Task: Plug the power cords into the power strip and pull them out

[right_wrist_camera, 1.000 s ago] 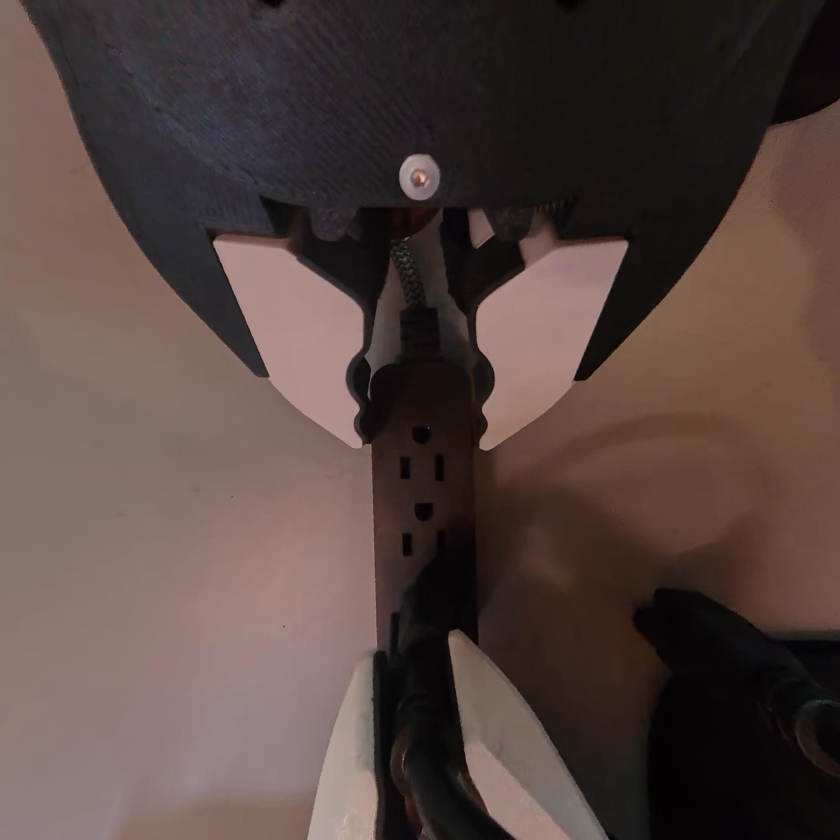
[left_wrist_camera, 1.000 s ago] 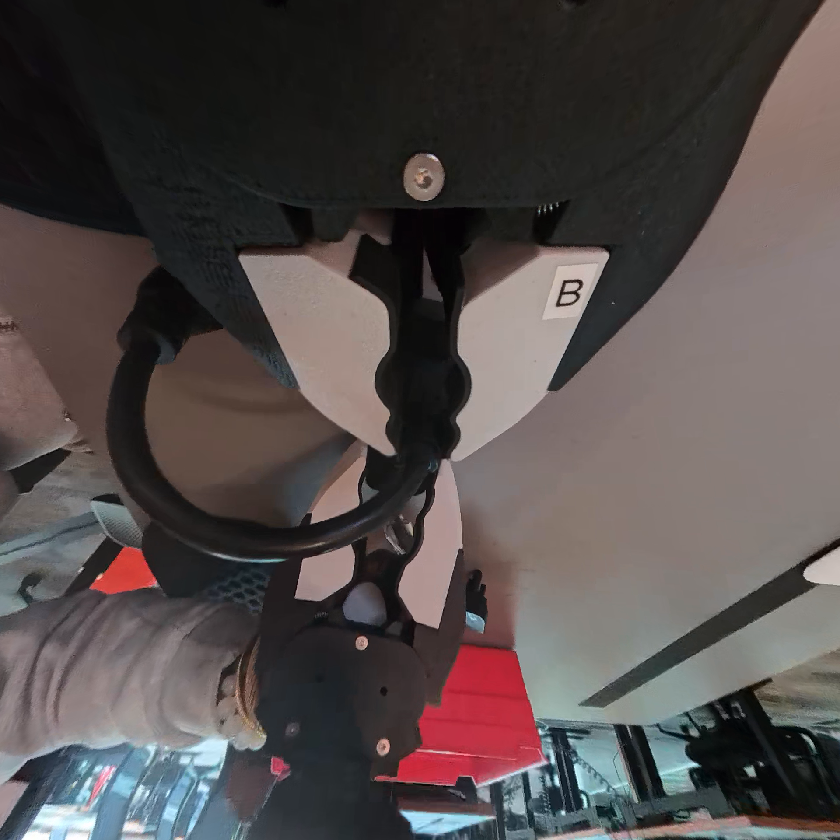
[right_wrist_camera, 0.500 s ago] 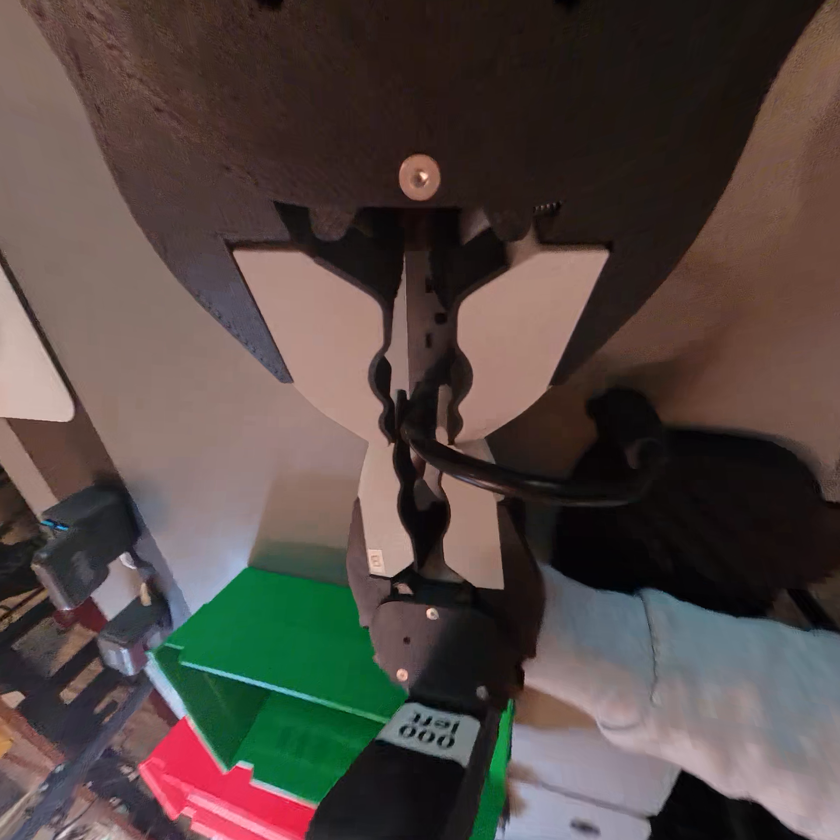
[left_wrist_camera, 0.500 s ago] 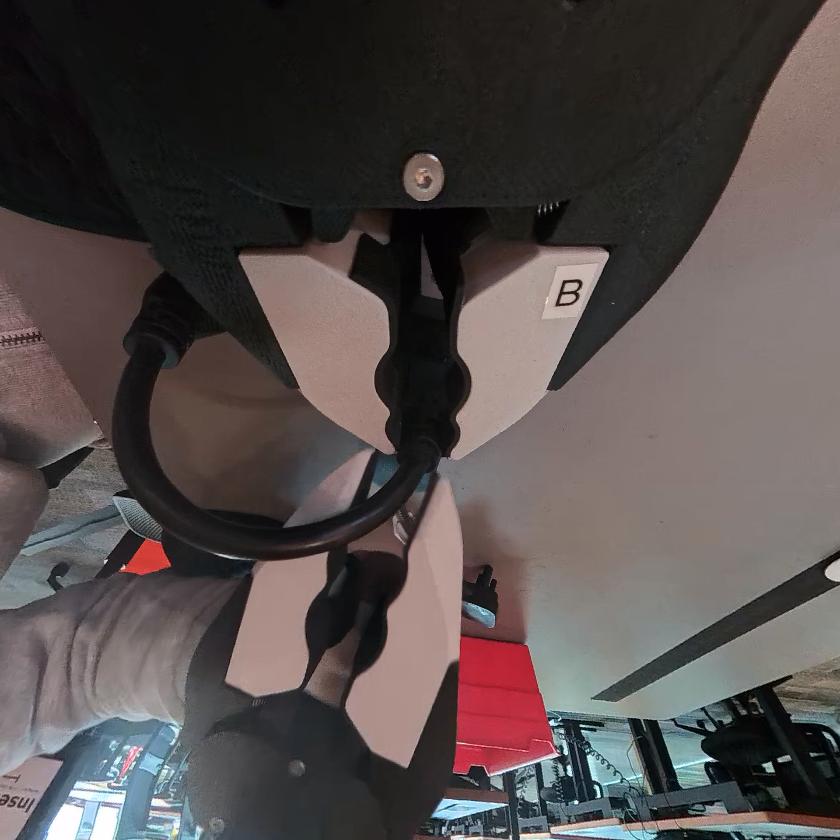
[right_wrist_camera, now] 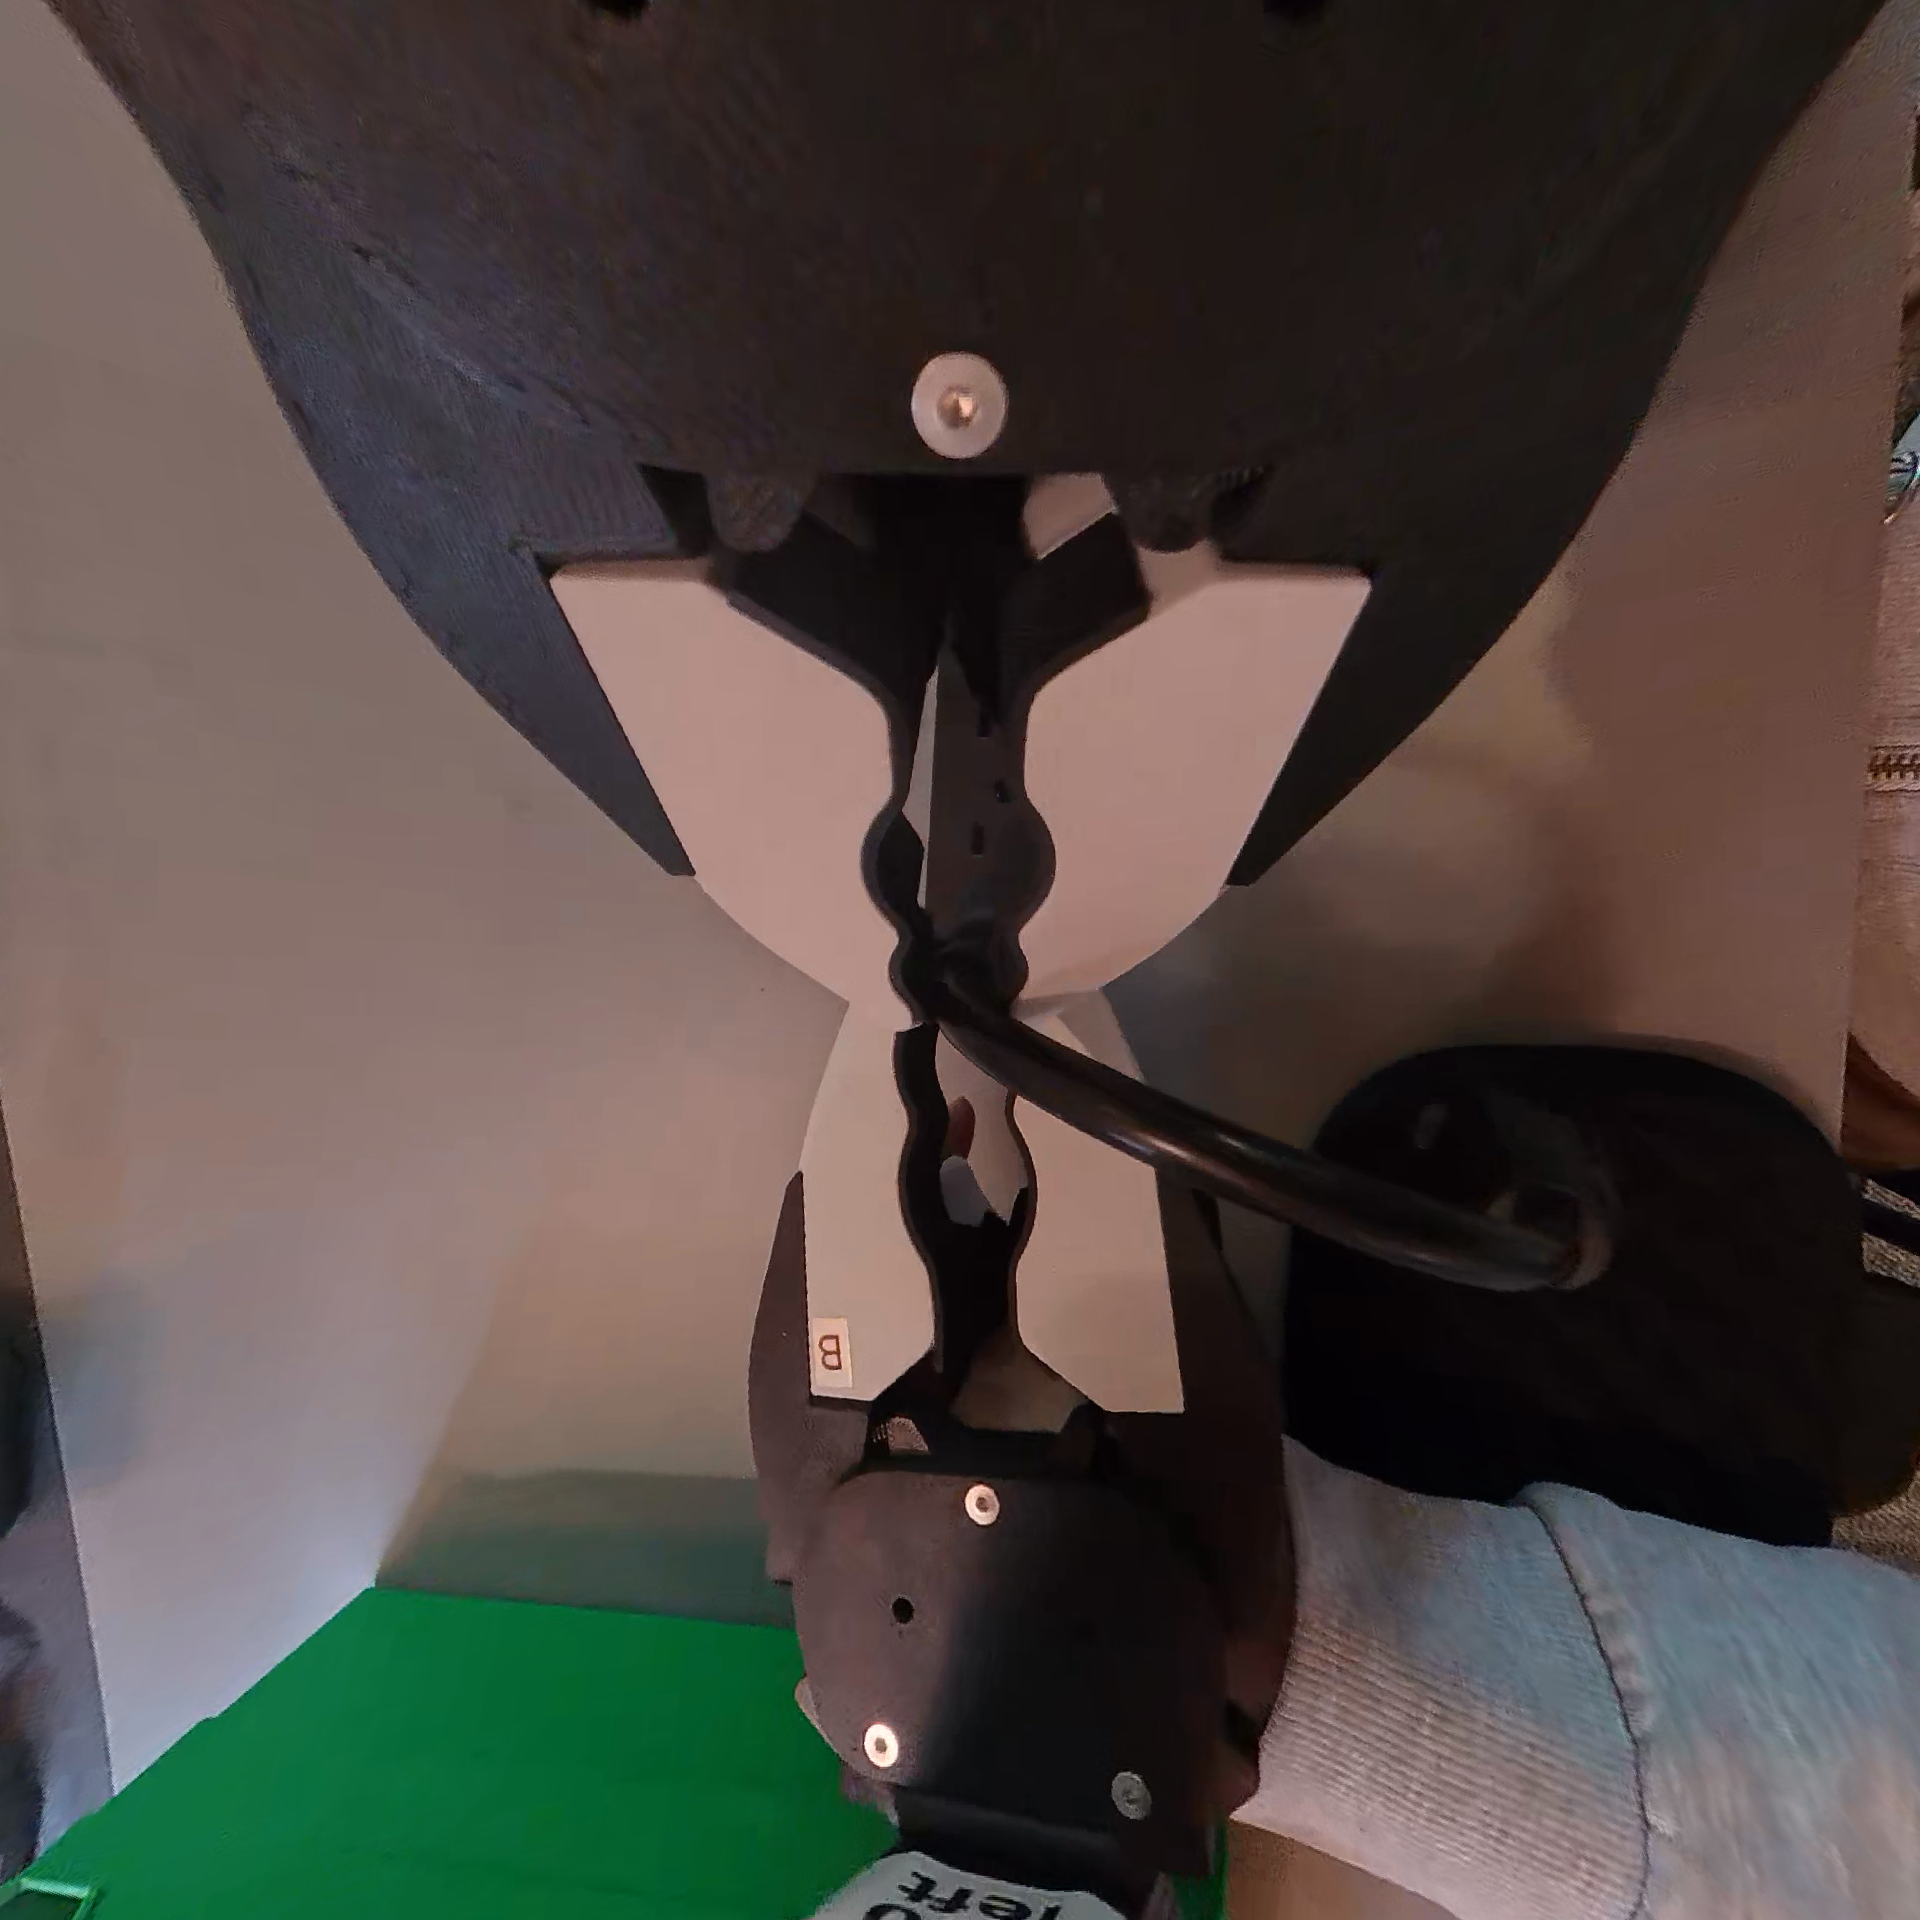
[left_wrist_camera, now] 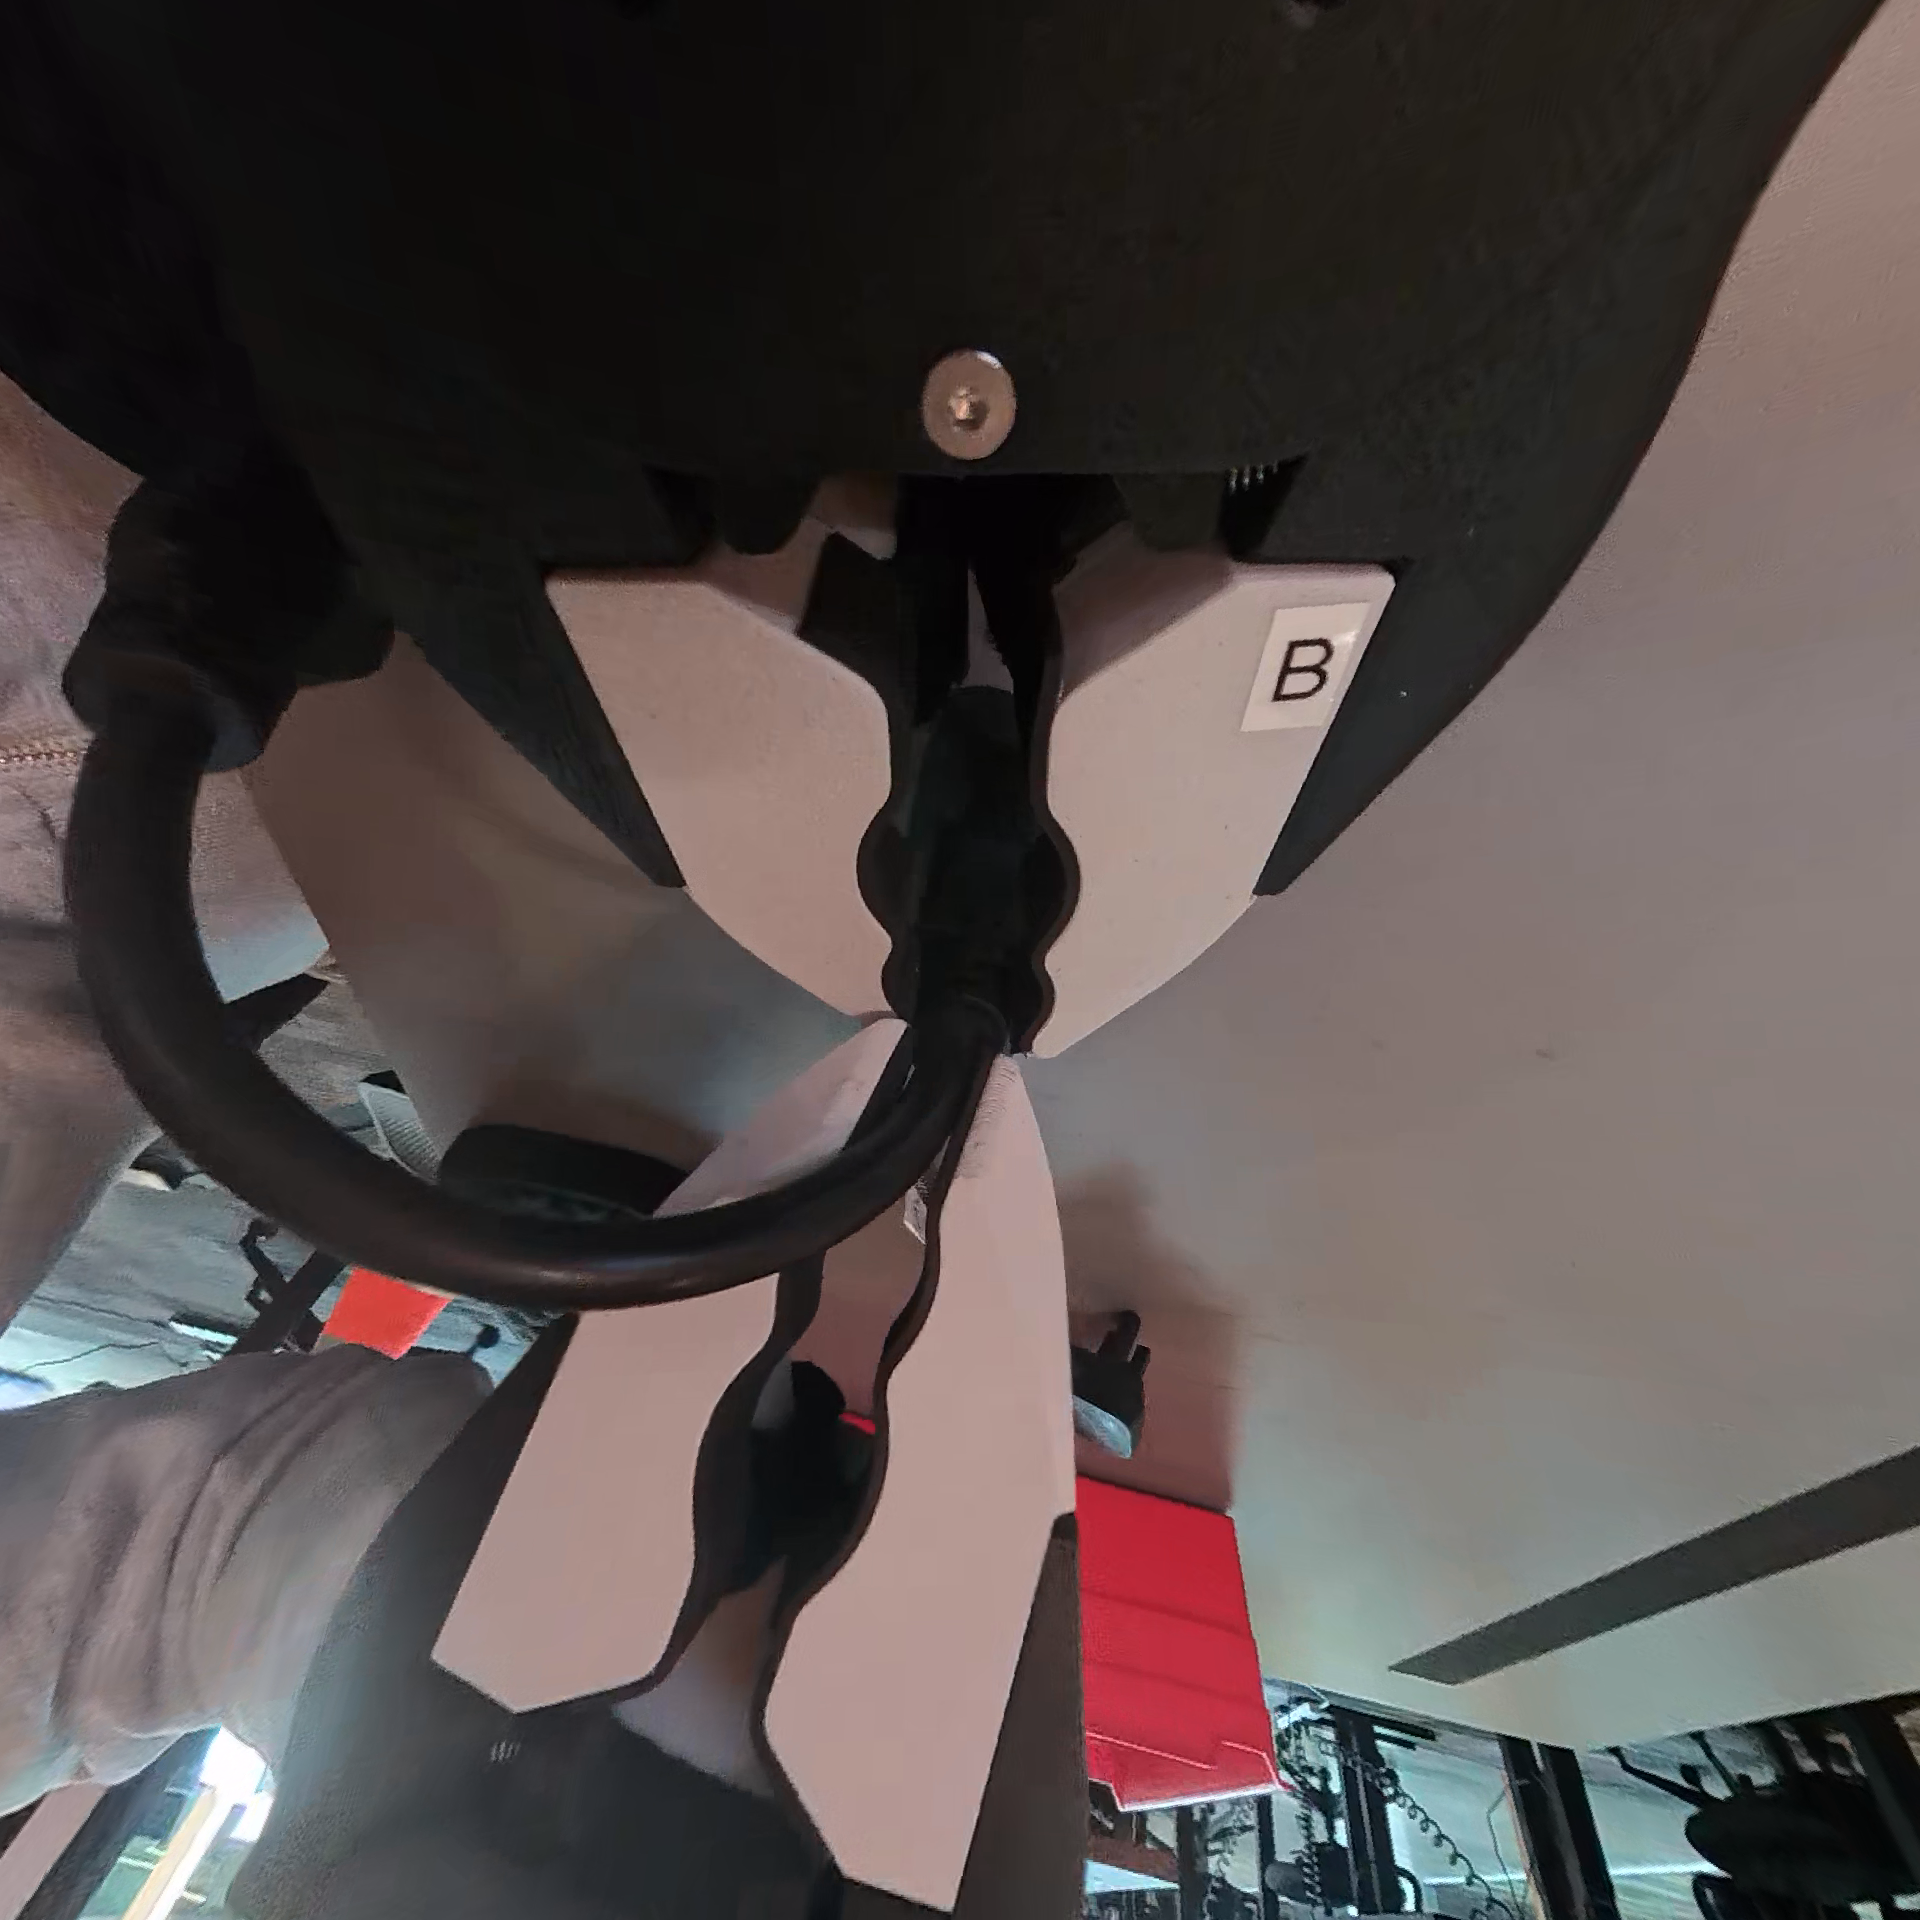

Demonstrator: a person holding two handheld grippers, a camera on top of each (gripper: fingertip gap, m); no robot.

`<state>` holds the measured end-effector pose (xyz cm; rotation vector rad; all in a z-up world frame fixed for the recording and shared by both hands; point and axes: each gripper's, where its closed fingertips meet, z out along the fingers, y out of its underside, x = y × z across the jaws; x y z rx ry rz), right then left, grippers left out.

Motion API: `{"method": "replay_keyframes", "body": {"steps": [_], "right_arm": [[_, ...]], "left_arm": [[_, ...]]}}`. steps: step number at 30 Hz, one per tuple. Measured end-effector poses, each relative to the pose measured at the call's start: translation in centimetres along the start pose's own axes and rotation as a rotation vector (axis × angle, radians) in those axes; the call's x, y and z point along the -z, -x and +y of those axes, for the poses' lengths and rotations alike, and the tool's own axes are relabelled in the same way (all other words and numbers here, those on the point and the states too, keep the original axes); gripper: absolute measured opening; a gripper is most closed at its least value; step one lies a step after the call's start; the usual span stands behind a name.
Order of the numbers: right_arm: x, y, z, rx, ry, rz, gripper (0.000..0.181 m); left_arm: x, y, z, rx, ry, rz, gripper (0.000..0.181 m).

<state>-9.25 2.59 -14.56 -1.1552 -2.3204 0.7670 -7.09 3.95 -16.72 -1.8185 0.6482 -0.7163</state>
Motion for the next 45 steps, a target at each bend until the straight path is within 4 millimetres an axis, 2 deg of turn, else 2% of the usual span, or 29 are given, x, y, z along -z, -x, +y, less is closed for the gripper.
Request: {"method": "replay_keyframes", "body": {"steps": [5,9,11,13,14,15,16,17,19,21,24,26,30,36,41,45], "right_arm": [[0.1,0.0,0.0,-0.023,-0.054,0.025,0.013],[0.1,0.1,-0.3,-0.041,-0.196,0.034,0.012],[0.0,0.0,-0.5,-0.116,-0.321,0.039,0.013],[0.4,0.7,-0.5,-0.108,-0.406,0.015,0.015],[0.8,0.8,-0.4,-0.110,-0.419,0.005,0.018],[1.5,0.6,-0.3,-0.124,-0.424,0.009,0.033],[2.4,0.2,-0.2,-0.137,-0.434,0.013,0.051],[3.4,-0.1,-0.1,-0.150,-0.446,0.016,0.059],[4.7,-0.4,0.8,-0.150,-0.439,0.008,0.069],[4.7,-0.7,2.4,-0.138,-0.390,0.033,0.074],[3.1,0.1,4.6,-0.158,-0.341,-0.025,0.067],[2.0,0.7,5.1,-0.172,-0.344,-0.071,0.063],[1.2,1.1,4.3,-0.165,-0.380,-0.078,0.061],[2.0,1.1,2.2,-0.045,-0.466,0.054,0.068],[2.2,2.4,-0.4,0.106,-0.548,0.151,0.068],[1.6,2.7,-0.8,0.137,-0.534,0.159,0.060]], "left_arm": [[0.0,-0.1,0.0,0.000,0.001,0.009,0.019],[0.0,-0.1,-0.1,-0.085,0.025,-0.029,0.018],[0.1,0.1,-0.3,-0.115,-0.015,-0.044,0.018],[0.0,-0.4,-0.3,-0.206,-0.019,-0.040,0.020],[-0.1,-0.7,-0.4,-0.233,-0.028,-0.032,0.022],[-0.1,-0.9,-0.4,-0.235,-0.027,-0.021,0.029],[-0.1,-1.0,-0.5,-0.226,-0.027,-0.019,0.040],[0.0,-0.6,-0.5,-0.208,-0.029,-0.043,0.056],[0.3,-0.1,-0.7,-0.186,-0.049,-0.057,0.068],[0.7,0.1,-1.3,-0.174,-0.095,-0.063,0.069],[1.1,0.0,-2.0,-0.168,-0.153,-0.060,0.069],[0.9,0.1,-2.1,-0.178,-0.164,-0.071,0.068],[0.3,0.6,-1.2,-0.149,-0.080,-0.088,0.068],[-0.9,-0.1,1.9,-0.052,0.157,0.006,0.031],[-1.3,-0.9,2.1,0.020,0.167,0.025,0.031],[-1.9,-1.8,2.1,0.070,0.174,0.050,0.032]]}}
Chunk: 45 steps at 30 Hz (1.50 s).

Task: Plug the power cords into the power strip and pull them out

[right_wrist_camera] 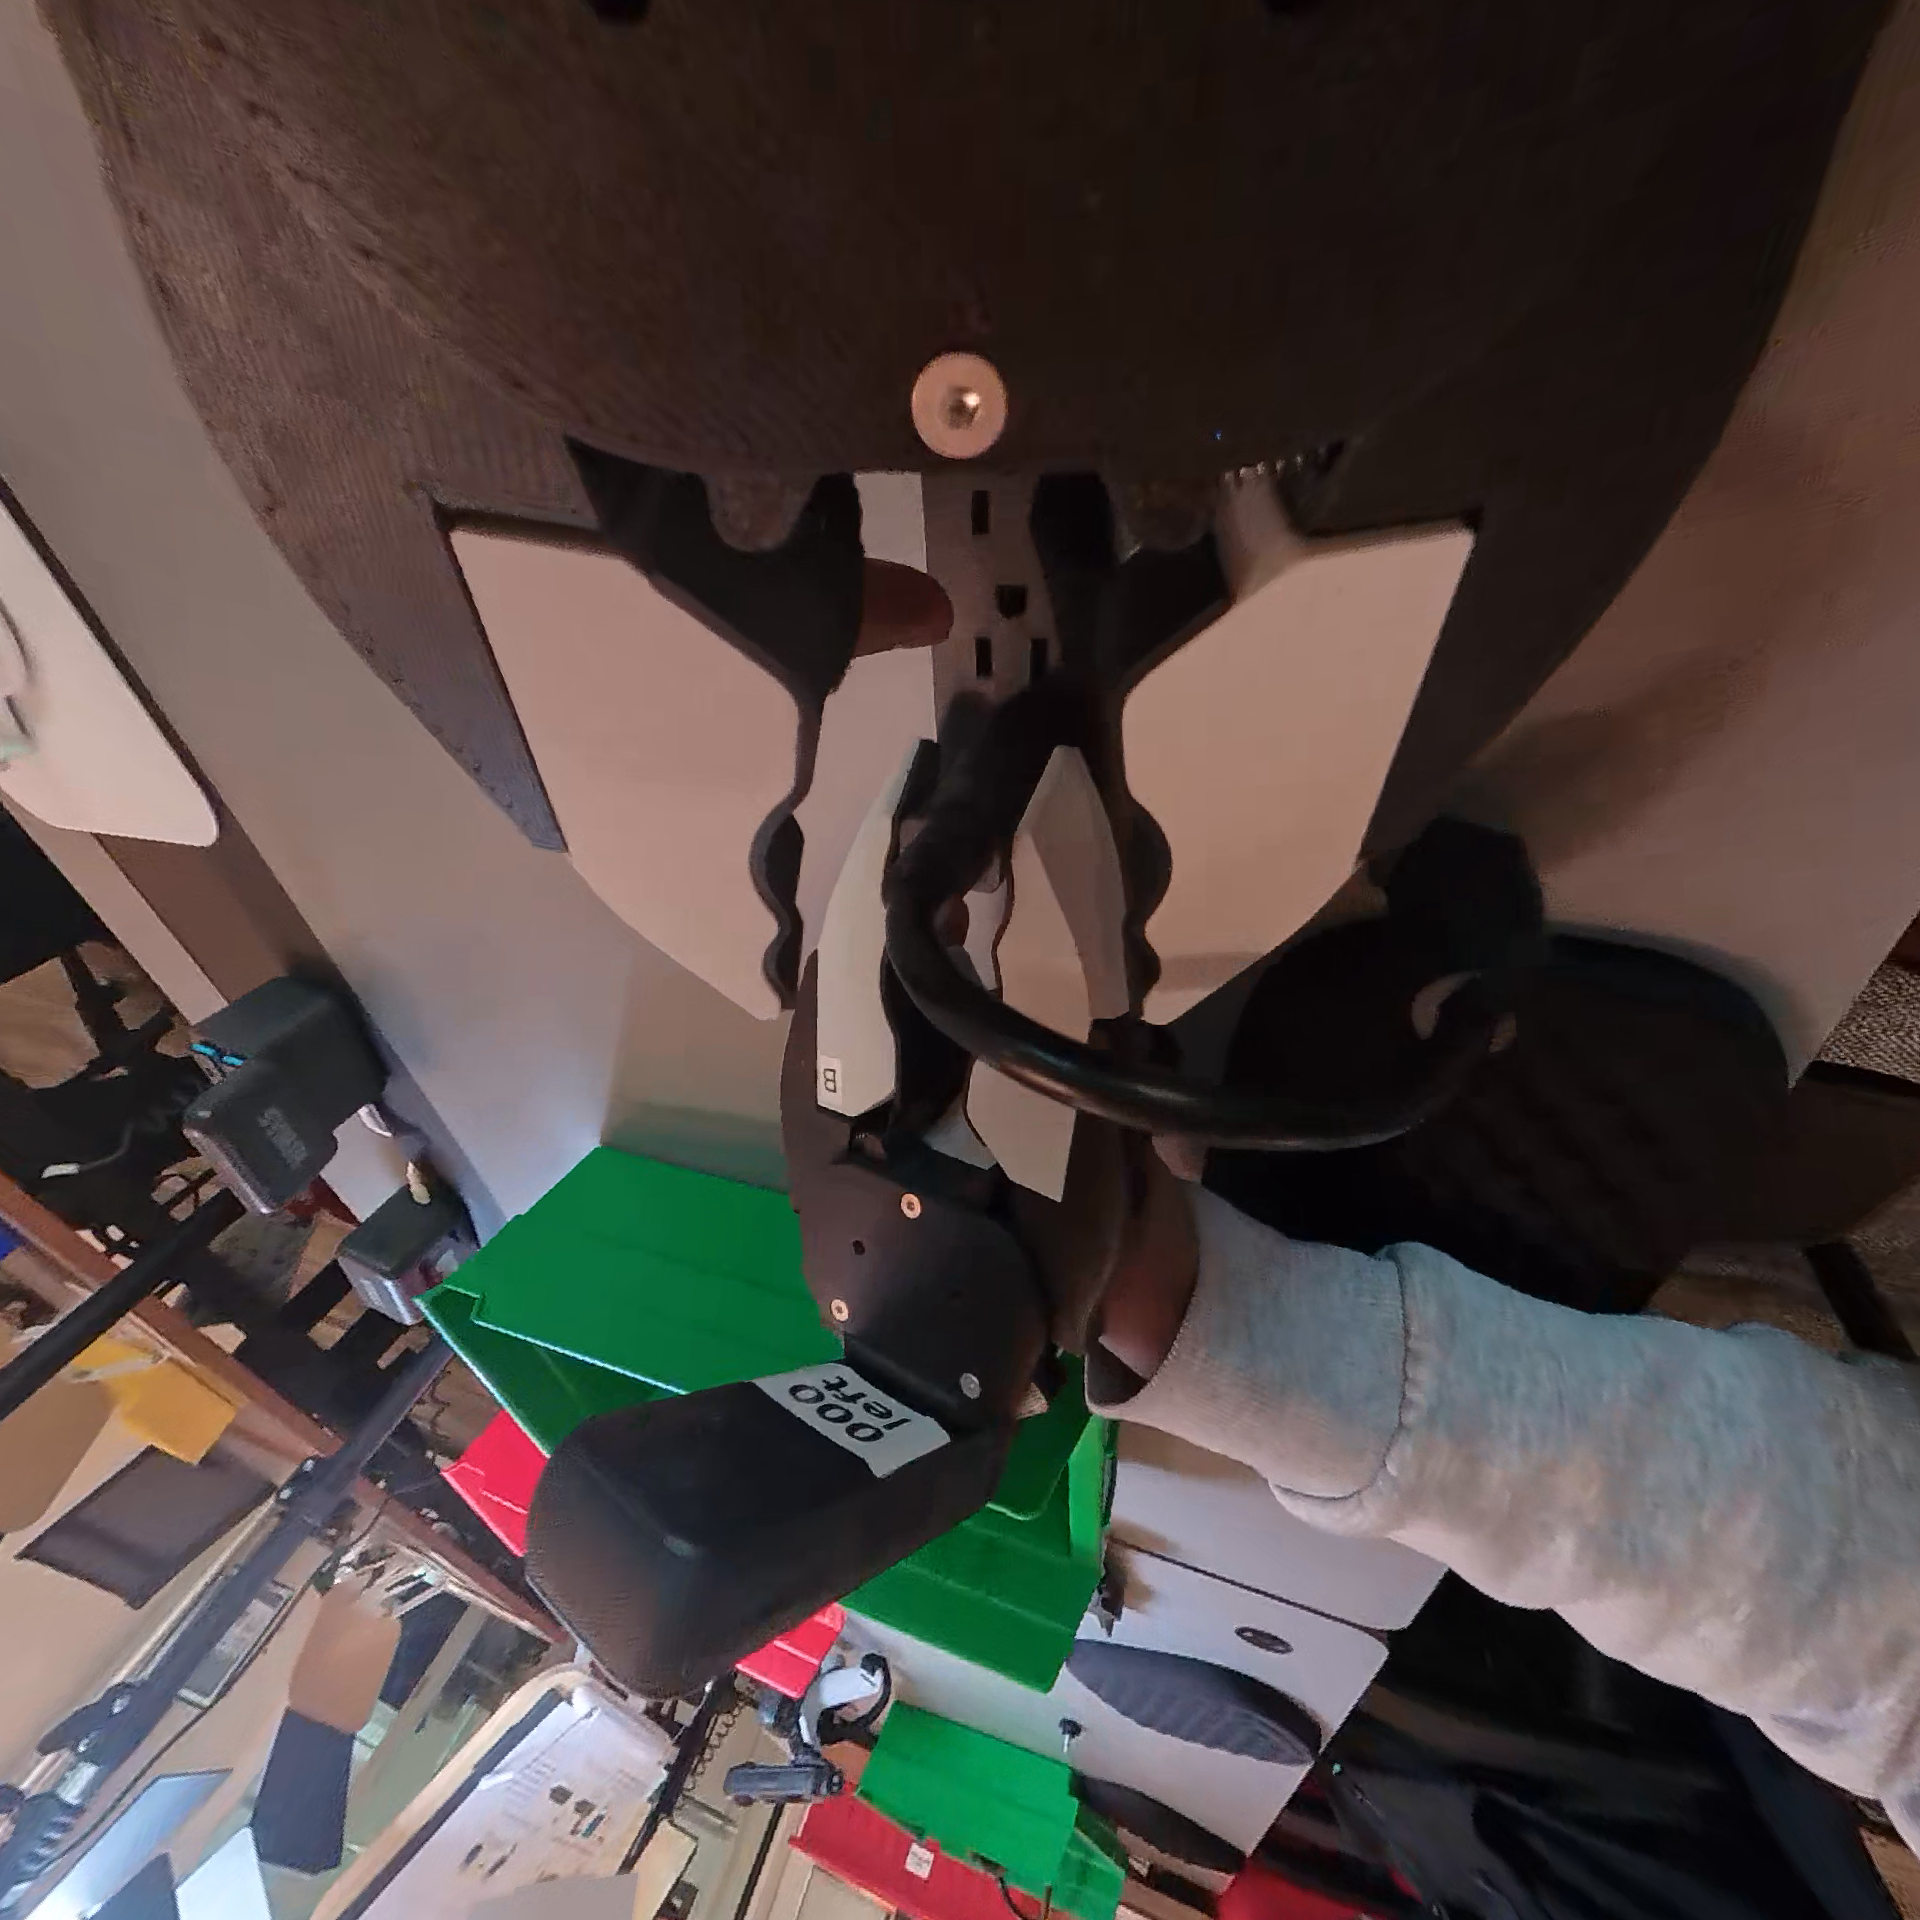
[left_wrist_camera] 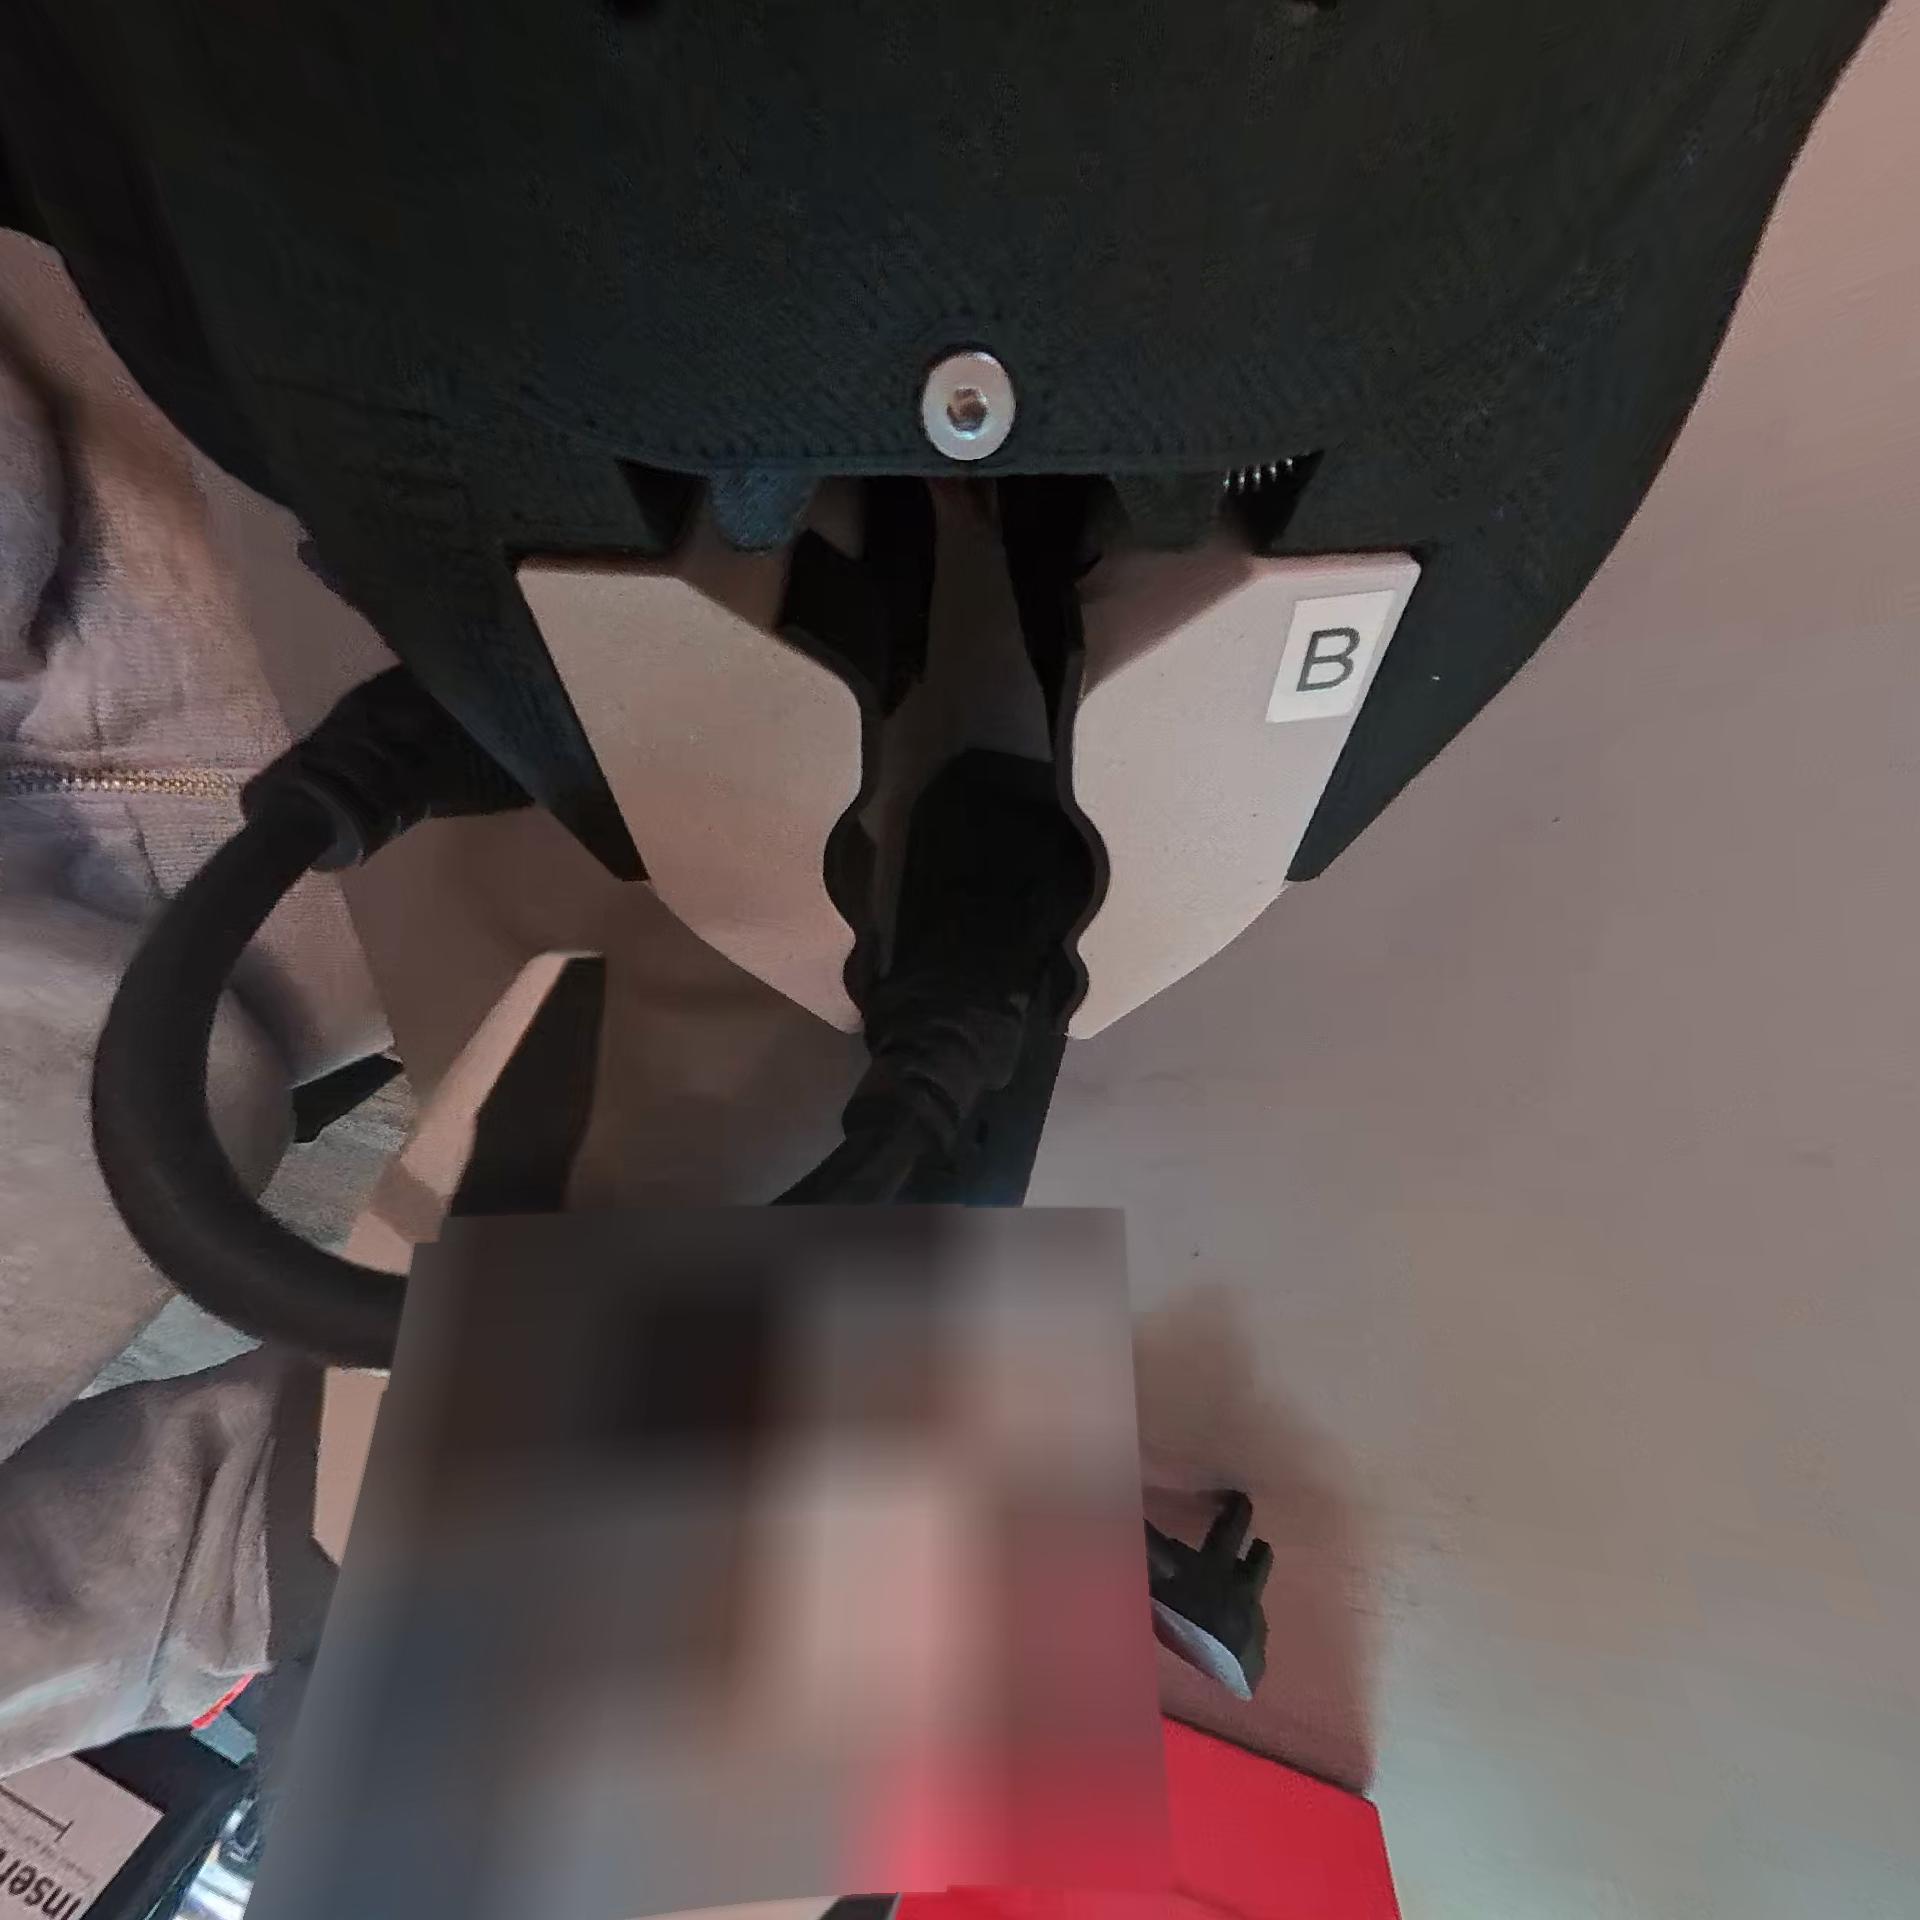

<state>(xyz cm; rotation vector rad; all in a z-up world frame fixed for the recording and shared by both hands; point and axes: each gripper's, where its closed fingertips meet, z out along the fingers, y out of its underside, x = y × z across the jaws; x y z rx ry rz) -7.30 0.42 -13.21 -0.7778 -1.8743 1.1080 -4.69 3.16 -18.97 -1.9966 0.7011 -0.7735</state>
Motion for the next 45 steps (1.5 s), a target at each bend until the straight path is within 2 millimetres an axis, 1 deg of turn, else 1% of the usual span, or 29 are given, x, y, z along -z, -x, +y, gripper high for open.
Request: {"method": "replay_keyframes", "body": {"steps": [1,4,5,8,13,14,17,18,19,21,23,24,26,28,30,32,34,36,37,38,39,40,45], "right_arm": [[-0.1,0.0,0.0,0.000,-0.006,0.003,0.054],[-0.1,0.0,0.1,0.003,-0.014,0.000,0.019],[0.0,0.0,0.1,0.004,-0.013,-0.001,0.015],[0.2,-0.2,0.3,0.011,-0.005,-0.001,0.013],[0.6,-0.1,0.8,0.027,0.024,-0.019,0.011],[0.6,-0.1,1.0,0.011,0.031,-0.030,0.010],[0.7,0.2,1.3,-0.129,0.020,-0.112,0.012],[0.8,0.3,1.3,-0.148,0.009,-0.127,0.013],[0.9,0.2,1.4,-0.150,-0.002,-0.126,0.012],[1.1,0.1,1.5,-0.156,-0.016,-0.114,0.012],[1.2,-0.1,1.5,-0.187,-0.027,-0.123,0.012],[1.2,-0.2,1.6,-0.203,-0.034,-0.129,0.012],[1.2,-0.1,1.6,-0.236,-0.046,-0.152,0.013],[1.2,0.0,1.6,-0.276,-0.051,-0.179,0.014],[1.2,0.1,1.6,-0.300,-0.062,-0.192,0.015],[1.2,0.1,1.6,-0.309,-0.065,-0.198,0.015],[1.1,0.1,1.6,-0.313,-0.063,-0.200,0.015],[1.1,0.2,1.6,-0.335,-0.065,-0.207,0.015],[1.1,0.2,1.5,-0.343,-0.065,-0.210,0.016],[1.1,0.3,1.5,-0.345,-0.063,-0.209,0.016],[1.1,0.3,1.5,-0.345,-0.059,-0.206,0.016],[1.1,0.3,1.6,-0.349,-0.052,-0.204,0.016],[1.4,0.4,1.6,-0.404,0.010,-0.190,0.018]], "left_arm": [[-0.2,-0.3,0.0,-0.005,0.004,0.002,0.032],[-0.6,-0.7,0.1,-0.025,0.019,-0.004,0.030],[-0.6,-0.7,0.1,-0.017,0.018,-0.006,0.030],[-0.7,-0.8,0.1,0.060,0.018,0.028,0.031],[-0.9,-1.1,0.2,0.060,0.022,0.040,0.031],[-0.9,-1.1,0.1,0.062,0.021,0.042,0.031],[-0.9,-1.2,0.2,0.082,0.022,0.065,0.031],[-0.8,-1.3,0.2,0.093,0.027,0.079,0.032],[-0.8,-1.4,0.4,0.099,0.039,0.094,0.035],[-0.2,-1.7,0.7,0.082,0.051,0.126,0.046],[0.5,-1.1,0.8,0.032,0.039,0.082,0.061],[0.9,-1.1,0.4,-0.008,0.009,0.066,0.066],[1.7,-1.2,-1.3,-0.099,-0.102,0.026,0.073],[2.3,-1.8,-3.1,-0.229,-0.220,-0.017,0.074],[2.3,-2.3,-4.1,-0.380,-0.268,-0.074,0.069],[1.9,-2.8,-4.5,-0.506,-0.271,-0.122,0.062],[1.5,-3.5,-5.4,-0.595,-0.292,-0.143,0.055],[1.5,-4.2,-6.8,-0.642,-0.346,-0.159,0.046],[1.4,-4.1,-7.2,-0.645,-0.350,-0.175,0.041],[1.1,-3.9,-7.2,-0.647,-0.325,-0.173,0.036],[0.9,-4.3,-7.2,-0.639,-0.321,-0.137,0.031],[0.7,-4.7,-6.9,-0.615,-0.307,-0.090,0.022],[0.8,-4.9,-6.9,-0.369,-0.310,0.017,0.022]]}}
